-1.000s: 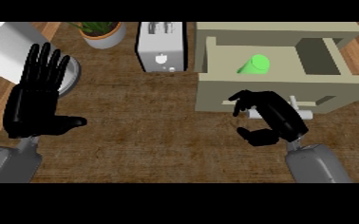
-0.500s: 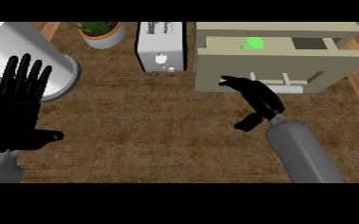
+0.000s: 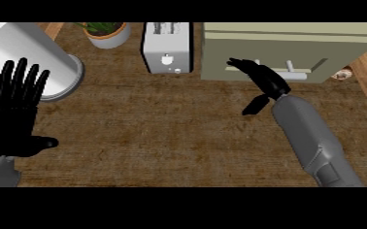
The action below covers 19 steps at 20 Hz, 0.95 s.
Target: Pick up the cup, place it into the drawer and close the drawer
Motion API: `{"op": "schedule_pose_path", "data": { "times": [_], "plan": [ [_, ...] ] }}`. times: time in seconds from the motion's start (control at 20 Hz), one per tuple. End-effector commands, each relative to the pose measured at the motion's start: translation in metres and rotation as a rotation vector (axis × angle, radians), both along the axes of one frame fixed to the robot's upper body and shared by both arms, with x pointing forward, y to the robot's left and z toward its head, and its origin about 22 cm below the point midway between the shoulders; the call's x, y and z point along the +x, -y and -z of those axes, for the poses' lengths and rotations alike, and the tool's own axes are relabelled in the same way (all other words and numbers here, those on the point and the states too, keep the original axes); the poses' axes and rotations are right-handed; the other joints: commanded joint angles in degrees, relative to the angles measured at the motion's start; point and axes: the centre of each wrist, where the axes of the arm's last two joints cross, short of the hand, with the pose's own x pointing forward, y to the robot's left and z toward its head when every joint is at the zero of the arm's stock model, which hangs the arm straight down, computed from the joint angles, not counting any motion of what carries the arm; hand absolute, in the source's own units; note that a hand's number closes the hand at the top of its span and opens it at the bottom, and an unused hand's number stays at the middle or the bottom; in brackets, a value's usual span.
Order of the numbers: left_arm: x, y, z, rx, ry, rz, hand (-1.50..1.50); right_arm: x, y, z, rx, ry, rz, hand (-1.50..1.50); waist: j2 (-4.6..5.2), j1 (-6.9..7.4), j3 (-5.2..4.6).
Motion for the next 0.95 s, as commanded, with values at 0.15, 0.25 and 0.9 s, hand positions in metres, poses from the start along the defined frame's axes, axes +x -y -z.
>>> {"op": "schedule_pose_path", "data": {
  "times": [0.15,0.25,0.9],
  "plan": [
    [0.002,0.007,0.018,-0.015,0.003,0.031,-1.50,0.029,0.022,-0.028,-0.004,-0.038,0.029,-1.50,0.96,1.16,0.22],
    [0.009,-0.001,0.000,0.004,0.002,0.026,-1.50,0.033,0.033,-0.037,-0.010,-0.044,0.038,-1.50,1.20,1.85,0.27],
    [0.014,0.009,0.003,0.026,0.031,0.052,-1.50,0.038,0.064,-0.057,0.007,-0.033,0.073,-1.50,1.76,3.33,0.33]
  ]
}}
